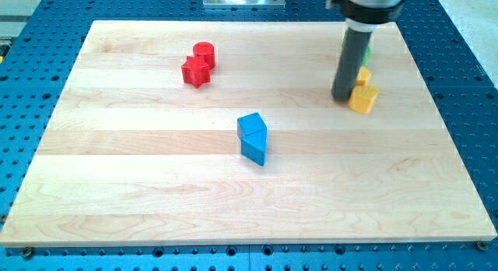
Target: Put the blue cube to the left of the blue triangle
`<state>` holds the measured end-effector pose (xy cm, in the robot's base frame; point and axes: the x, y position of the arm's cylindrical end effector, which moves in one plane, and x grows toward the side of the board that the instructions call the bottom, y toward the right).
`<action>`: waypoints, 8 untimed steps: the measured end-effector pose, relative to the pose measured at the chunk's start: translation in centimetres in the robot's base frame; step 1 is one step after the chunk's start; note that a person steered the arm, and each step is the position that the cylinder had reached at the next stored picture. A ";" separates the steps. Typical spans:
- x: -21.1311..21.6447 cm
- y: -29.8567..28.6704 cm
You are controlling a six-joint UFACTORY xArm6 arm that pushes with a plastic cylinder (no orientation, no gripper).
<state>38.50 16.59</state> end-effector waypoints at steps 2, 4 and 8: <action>0.1 -1.7; 3.3 -13.2; 4.7 -25.8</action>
<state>43.24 -9.22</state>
